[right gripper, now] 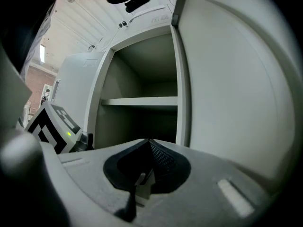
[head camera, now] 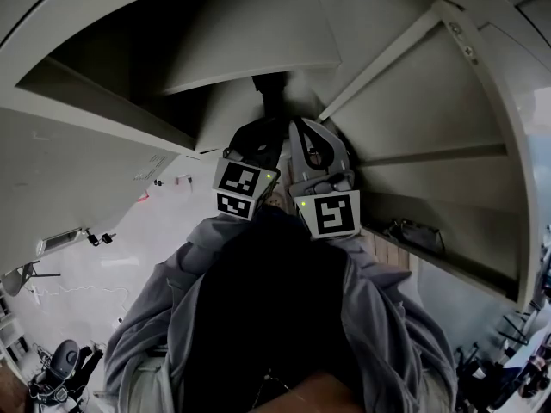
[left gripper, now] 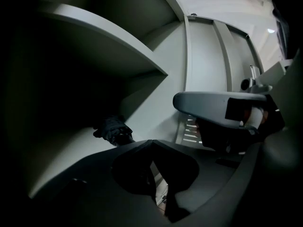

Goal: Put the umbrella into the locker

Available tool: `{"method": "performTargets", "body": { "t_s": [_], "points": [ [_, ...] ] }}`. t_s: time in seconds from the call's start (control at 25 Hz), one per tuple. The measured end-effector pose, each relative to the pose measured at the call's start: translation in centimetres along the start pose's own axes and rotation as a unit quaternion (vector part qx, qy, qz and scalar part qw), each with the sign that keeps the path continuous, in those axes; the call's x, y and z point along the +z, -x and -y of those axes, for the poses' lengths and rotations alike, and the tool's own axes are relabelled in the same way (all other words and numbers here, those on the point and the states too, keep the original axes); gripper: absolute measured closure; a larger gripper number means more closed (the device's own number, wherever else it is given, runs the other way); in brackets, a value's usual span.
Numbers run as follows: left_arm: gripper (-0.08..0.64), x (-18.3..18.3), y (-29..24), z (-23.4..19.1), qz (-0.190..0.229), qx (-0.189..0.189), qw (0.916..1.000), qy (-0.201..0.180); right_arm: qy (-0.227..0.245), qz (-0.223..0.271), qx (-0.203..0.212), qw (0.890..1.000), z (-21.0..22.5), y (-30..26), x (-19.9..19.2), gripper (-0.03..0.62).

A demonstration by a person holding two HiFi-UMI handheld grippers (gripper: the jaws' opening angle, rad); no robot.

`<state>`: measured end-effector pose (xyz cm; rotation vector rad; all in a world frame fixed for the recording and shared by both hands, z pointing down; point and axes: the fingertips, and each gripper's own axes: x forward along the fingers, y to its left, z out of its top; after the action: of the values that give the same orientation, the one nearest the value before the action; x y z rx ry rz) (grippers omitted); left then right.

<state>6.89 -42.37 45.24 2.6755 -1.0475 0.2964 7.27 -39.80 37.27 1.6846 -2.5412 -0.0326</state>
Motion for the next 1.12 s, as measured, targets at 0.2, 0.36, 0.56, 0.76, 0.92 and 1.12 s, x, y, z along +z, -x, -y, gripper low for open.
{"method": "performTargets", "body": {
  "t_s": [0.2,0.36,0.56,0.76,0.92,1.12],
  "points": [
    [0.554,2.2,1.9,-1.3,0.047,0.025,0.9985,0.011,0.002,0.01,0.002,1.0,-0.3,-0.5,0.6,0.589],
    [0.554,5.1,5.4,-3.1,0.101,0.076,0.9919,0.006,0.009,0.028,0.004,1.0,-1.0,-1.1,1.7,0.589],
    [0.554,8.8,10.1,-4.3,0.151,0.13,0.9799,0.003,0.021,0.05,0.01,0.998,-1.8,-1.1,3.5,0.589],
    [0.554,10.3,13.8,-4.4,0.172,0.195,0.9646,-0.044,0.025,0.071,0.01,0.997,-2.3,-0.3,5.7,0.589],
    [0.554,9.4,14.8,-3.9,0.17,0.21,0.9618,-0.047,0.053,0.07,0.005,0.996,-2.8,0.8,6.2,0.589],
    [0.554,8.4,15.2,-2.9,0.161,0.201,0.9654,-0.042,0.027,0.054,0.013,0.998,-3.6,1.7,5.2,0.589]
  ]
}}
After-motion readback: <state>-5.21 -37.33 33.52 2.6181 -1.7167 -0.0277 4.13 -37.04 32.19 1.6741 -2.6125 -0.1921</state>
